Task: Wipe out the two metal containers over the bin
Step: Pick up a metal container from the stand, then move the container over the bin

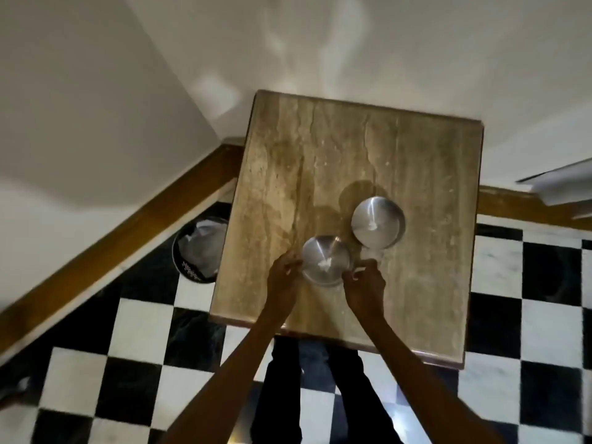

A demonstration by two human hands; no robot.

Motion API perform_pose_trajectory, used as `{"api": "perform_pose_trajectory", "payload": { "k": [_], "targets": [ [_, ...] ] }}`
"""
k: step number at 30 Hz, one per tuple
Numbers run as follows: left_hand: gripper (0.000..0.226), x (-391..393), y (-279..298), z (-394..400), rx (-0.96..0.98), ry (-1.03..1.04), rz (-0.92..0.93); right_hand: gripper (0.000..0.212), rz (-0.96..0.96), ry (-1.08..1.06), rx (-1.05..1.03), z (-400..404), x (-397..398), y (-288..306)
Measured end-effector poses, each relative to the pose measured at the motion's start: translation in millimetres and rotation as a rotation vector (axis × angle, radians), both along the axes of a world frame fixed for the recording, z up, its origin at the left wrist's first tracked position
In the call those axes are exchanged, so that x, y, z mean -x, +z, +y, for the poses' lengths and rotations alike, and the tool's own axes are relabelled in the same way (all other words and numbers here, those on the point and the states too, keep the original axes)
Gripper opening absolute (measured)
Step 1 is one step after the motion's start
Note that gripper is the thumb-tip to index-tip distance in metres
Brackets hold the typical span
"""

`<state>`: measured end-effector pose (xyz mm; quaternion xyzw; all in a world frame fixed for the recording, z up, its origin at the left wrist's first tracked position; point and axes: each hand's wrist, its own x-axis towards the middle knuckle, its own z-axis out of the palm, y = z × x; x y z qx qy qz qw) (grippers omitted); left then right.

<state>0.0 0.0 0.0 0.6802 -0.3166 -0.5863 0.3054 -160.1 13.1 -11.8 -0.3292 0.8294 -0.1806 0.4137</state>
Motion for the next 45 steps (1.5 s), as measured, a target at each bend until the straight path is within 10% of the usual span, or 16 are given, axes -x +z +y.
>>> {"api": "perform_pose_trajectory", "payload": {
  "k": [11,22,28,38,45],
  "targets": [
    [0.016,1.9,-18.5,-9.7,-0.228,0.274,0.182,0.018,0.036,0.005,0.004,-10.5,0.9,-13.9],
    [0.069,-112.1,-7.1,15.2,-0.458,0.482,1.198,0.014,-0.100,0.355,0.056,-27.2,-88.6,39.7],
    [0.093,-175.0,-3.3,18.7,-0.408,0.549,1.414,0.005,-0.169,0.402,0.118,-49.1,-167.2,36.9],
    [0.059,-256.5,-96.5,-31.9,-0.357,0.810,0.979,0.031,-0.226,0.949,0.197,-107.9,-246.5,-28.8],
    [0.102,-260.6,-163.6,-44.1,-0.108,0.244,-0.196,0.051,-0.048,1.207,0.302,-134.0,-265.4,-49.3]
  ]
}}
